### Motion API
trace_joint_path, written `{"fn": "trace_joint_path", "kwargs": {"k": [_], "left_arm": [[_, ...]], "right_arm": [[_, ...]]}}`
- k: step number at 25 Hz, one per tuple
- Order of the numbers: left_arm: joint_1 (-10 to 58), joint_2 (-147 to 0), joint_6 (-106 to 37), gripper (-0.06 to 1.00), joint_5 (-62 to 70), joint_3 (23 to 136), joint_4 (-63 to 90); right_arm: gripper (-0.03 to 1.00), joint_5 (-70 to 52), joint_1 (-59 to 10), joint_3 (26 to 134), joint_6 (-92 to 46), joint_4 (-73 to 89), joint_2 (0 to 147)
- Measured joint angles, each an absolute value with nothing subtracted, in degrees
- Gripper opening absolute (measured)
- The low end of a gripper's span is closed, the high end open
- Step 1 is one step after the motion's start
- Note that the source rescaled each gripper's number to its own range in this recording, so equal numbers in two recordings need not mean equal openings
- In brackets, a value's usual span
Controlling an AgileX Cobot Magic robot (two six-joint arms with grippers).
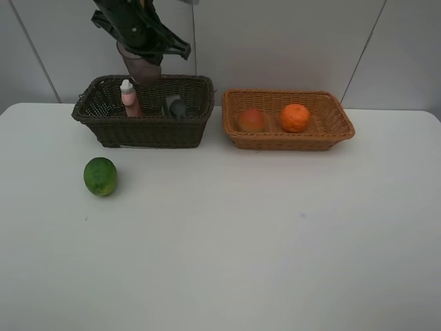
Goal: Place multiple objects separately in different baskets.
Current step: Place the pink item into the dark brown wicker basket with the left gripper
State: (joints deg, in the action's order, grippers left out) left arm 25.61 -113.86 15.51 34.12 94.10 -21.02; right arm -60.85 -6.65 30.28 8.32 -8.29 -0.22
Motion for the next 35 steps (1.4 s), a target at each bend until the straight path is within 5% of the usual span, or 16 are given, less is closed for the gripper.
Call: {"fn": "trace_joint_path", "kwargs": {"k": [19,21,26,28,35], "left_arm": [[25.0,-119.4,15.5,0.02,29.5,89.7,-20.8],[25.0,-119.4,15.5,0.11,29.2,89.7,-20.8],[25.0,-119.4,15.5,0.72,29.1,89.7,-21.0],[25.0,-119.2,15.5,0.88,29.1,89.7,-21.0],[26.2,-116.5,15.5,0.97,32.7,89.7,-20.8]], "right_arm": [[0.95,-60.8,-6.7,30.3,8.3,-8.3,-0.2],[0.95,-60.8,-6.7,30.3,8.3,-8.3,-0.2],[0.95,-60.8,-6.7,30.3,8.3,-8.3,-0.2],[0.95,-60.8,-6.7,30.3,8.3,-8.3,-0.2],[0.95,-60.8,-6.7,30.3,8.3,-8.3,-0.2]]}}
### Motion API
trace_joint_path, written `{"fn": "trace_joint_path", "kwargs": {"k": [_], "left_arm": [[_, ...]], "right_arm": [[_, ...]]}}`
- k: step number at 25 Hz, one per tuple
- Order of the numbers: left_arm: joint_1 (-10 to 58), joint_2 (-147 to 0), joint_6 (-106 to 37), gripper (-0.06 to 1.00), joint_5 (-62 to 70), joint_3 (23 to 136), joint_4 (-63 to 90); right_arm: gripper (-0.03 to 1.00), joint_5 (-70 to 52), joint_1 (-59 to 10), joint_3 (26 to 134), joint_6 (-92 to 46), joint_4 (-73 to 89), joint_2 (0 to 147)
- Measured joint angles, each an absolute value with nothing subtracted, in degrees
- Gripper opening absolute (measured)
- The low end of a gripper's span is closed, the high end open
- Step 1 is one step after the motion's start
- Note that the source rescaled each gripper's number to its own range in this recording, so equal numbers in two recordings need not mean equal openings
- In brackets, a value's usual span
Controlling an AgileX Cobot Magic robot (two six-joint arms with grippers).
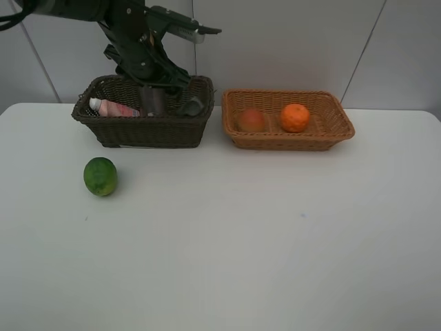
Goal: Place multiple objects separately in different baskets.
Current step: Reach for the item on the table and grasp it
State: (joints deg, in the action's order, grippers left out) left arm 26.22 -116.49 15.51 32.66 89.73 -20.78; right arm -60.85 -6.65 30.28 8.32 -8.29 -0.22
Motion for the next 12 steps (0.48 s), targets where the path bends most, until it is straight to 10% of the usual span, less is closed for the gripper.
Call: {"fn": "trace_joint_path", "kwargs": {"k": [12], "left_arm": [[26.2,-106.6,29.4,0.97,47.3,85.3,-17.8]], "right_arm": [[0.95,-60.8,-6.7,30.3,8.3,-8.3,-0.2]]}}
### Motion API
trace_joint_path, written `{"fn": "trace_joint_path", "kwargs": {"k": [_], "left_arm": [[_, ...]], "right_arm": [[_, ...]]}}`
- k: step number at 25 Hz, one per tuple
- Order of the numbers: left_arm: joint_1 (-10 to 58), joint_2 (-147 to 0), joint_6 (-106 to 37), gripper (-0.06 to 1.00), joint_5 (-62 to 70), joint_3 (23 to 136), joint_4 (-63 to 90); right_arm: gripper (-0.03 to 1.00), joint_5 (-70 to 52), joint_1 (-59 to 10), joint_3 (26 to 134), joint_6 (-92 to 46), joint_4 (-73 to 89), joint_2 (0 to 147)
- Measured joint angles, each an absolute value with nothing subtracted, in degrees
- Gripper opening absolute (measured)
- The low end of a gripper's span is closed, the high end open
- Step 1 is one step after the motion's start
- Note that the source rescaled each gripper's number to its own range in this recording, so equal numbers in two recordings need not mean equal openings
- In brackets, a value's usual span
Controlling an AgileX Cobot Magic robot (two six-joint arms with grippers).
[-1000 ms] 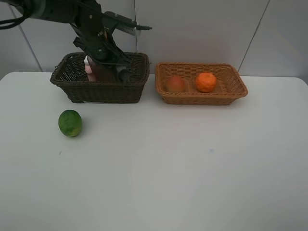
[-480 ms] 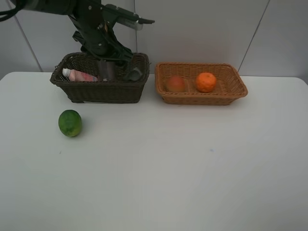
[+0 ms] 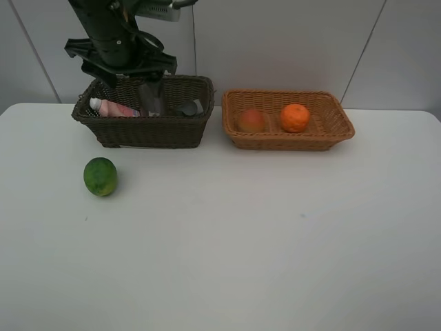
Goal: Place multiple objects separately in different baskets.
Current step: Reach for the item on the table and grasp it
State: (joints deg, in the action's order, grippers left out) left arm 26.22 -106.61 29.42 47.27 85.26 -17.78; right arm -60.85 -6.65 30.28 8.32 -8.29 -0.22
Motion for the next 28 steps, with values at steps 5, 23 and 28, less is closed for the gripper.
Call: {"fn": "trace_joint_path", "kwargs": {"k": [5,23,28], "left_arm": [[26.2,-98.1,38.7,0.97,44.4,71.4,-17.8],[23.3,-91.6,45.6,1.00,38.0,52.5,-19.2],[16.7,-91.6,38.0,1.00,34.2,52.4,-12.3]], "right_arm": [[0.95,-60.8,-6.7,30.3,8.3,-8.3,-0.2],[0.95,-60.8,-6.7,30.3,8.3,-8.3,-0.2],[0.95,-60.8,-6.7,30.3,8.3,-8.3,-0.2]]}}
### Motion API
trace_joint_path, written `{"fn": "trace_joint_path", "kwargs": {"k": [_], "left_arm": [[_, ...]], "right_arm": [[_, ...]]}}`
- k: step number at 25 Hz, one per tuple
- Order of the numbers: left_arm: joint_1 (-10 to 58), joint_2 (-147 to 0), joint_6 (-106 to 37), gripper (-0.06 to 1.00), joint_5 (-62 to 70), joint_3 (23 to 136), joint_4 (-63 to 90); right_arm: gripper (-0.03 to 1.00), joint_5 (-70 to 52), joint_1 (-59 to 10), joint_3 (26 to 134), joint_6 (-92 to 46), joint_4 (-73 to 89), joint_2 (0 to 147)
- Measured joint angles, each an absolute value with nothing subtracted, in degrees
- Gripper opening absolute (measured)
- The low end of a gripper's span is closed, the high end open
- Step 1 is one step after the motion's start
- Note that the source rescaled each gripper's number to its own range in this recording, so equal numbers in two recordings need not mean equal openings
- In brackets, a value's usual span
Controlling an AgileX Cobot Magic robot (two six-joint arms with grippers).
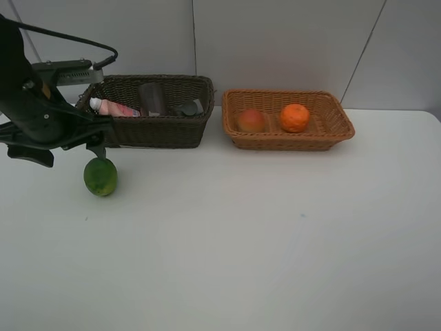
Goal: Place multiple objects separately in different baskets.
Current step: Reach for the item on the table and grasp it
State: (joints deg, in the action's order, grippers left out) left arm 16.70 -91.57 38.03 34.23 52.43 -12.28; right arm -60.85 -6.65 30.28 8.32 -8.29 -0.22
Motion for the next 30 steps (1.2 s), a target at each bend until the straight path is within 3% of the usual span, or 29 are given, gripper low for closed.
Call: {"fn": "trace_joint_path", "kwargs": {"k": [6,16,30], "left_arm": [[11.4,-94.6,31.4,1.00,31.9,52.6,-4.3],[11.0,-104.0,20.1,1.00,37.6,62.8,0.0],[11.0,-107.3,18.6,1.00,36.3,63.5,-1.7]], "right_arm": [[0.95,-60.8,-6.7,30.3,8.3,-8.3,-0.2],[0.95,-60.8,-6.7,30.3,8.3,-8.3,-0.2],[0.95,-60.8,-6.7,30.3,8.3,-8.3,-0.2]]}}
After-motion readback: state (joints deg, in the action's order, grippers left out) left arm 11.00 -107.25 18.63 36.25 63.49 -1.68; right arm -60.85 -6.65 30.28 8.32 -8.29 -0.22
